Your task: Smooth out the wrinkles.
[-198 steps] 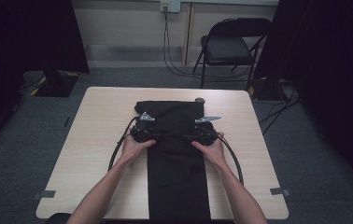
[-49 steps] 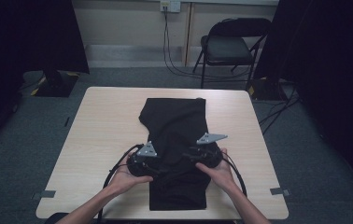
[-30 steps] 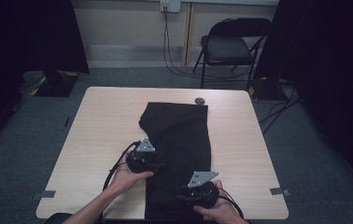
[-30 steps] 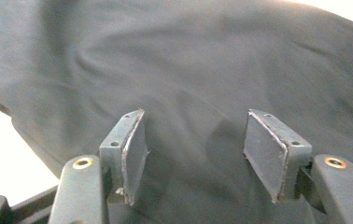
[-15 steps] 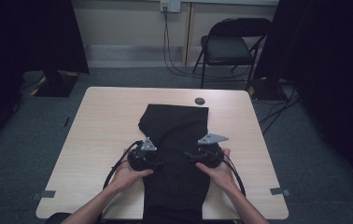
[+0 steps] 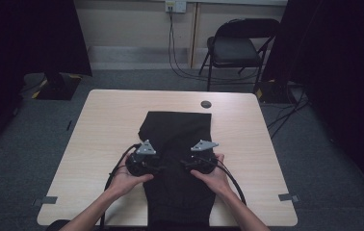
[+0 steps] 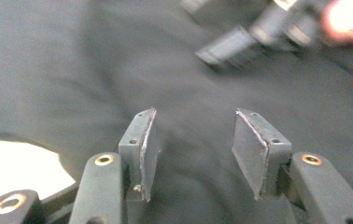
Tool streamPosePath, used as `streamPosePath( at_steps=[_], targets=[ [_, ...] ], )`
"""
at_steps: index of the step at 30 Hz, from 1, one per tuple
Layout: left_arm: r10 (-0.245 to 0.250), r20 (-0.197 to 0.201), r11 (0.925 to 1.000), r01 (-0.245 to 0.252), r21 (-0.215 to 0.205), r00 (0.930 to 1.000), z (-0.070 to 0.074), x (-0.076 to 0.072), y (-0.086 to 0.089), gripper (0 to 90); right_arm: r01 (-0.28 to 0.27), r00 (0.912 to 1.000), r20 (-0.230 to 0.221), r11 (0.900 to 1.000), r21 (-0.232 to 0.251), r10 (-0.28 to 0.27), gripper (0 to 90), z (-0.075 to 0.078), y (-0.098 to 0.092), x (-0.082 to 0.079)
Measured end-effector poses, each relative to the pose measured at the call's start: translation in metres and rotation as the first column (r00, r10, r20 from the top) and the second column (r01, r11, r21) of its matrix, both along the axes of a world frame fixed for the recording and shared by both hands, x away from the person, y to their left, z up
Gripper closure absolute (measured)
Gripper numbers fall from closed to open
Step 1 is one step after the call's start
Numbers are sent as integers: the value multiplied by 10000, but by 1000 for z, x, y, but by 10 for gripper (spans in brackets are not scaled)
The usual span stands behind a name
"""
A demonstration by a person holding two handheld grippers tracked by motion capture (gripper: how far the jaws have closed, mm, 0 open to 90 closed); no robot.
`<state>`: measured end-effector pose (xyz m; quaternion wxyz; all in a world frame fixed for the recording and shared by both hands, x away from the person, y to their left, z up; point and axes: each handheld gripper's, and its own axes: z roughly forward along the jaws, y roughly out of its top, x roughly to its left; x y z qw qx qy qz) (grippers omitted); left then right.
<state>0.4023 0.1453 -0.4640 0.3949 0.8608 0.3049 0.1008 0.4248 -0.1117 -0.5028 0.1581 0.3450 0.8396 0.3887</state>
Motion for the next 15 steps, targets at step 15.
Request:
streamPosePath(
  at_steps=[15],
  targets=[
    [1174, -22, 9930, -1174, 121, 9931, -9, 23, 20, 468, -1456, 9893, -11, 9893, 33, 1456, 312, 0, 12, -54]
  ],
)
